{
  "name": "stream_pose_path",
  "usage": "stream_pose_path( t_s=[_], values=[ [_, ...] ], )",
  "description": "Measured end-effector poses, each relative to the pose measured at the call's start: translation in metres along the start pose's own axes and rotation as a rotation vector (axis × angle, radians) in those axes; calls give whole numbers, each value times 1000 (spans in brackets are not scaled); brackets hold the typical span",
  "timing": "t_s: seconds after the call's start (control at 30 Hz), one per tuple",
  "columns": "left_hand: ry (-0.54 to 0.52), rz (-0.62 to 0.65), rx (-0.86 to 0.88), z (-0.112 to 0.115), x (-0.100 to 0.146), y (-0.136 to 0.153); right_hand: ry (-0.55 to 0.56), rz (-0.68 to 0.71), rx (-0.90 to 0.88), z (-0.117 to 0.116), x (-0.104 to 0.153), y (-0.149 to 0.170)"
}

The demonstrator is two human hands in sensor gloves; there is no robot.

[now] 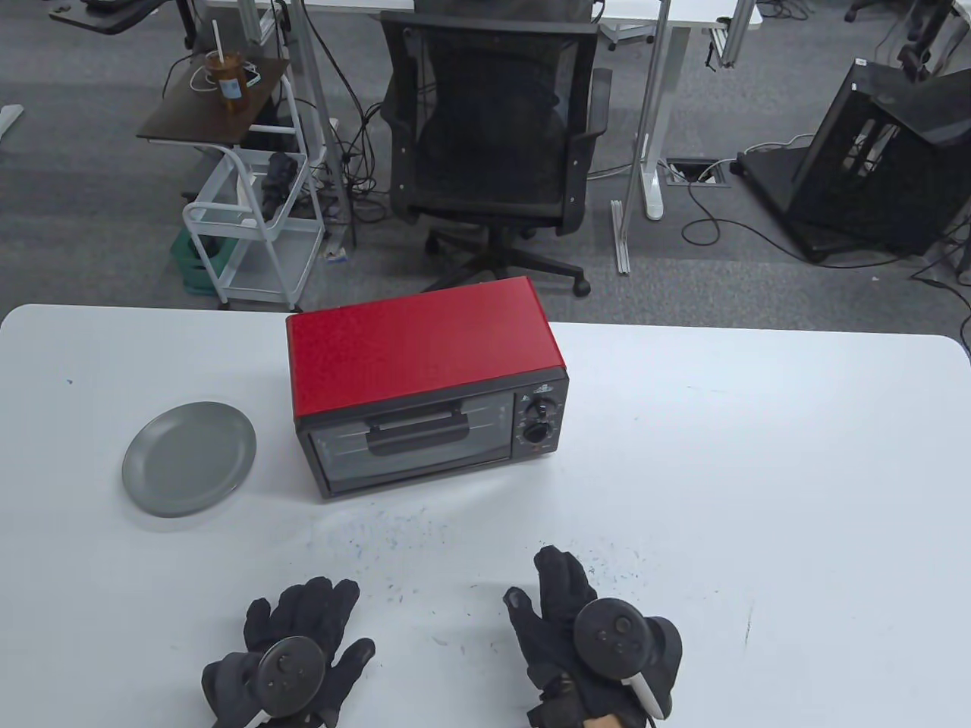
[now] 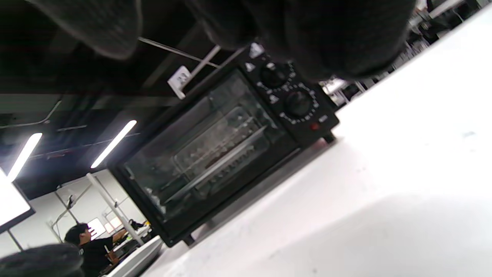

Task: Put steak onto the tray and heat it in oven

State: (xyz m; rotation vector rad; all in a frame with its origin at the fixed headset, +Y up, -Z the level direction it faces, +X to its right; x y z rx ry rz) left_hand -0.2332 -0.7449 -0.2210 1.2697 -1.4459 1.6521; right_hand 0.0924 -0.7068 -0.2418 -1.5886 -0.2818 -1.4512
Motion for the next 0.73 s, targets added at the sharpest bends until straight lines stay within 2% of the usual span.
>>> stream_pose_path(
  t_s=[0.13,0.27,0.73],
  values=[
    [12,5,-18,3,-1,-2,-36,5,22,-5,9,-10],
    [24,14,-26,5,-1,-4,-19,-19,-23,-7,13,-10],
    [22,-5,-25,4,0,0,-58,-41,27,-20,16,-3]
  ],
)
Point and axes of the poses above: the tracker on the back of each hand, its own y axis roughly to the little-finger side, its own x axis roughly from the fingertips to the wrist, z = x × y, the point moved 2 cm from there along -x, roughly from the wrist to the fingertips, and after that the axes turned 15 degrees about z, right-handed, at the moved point
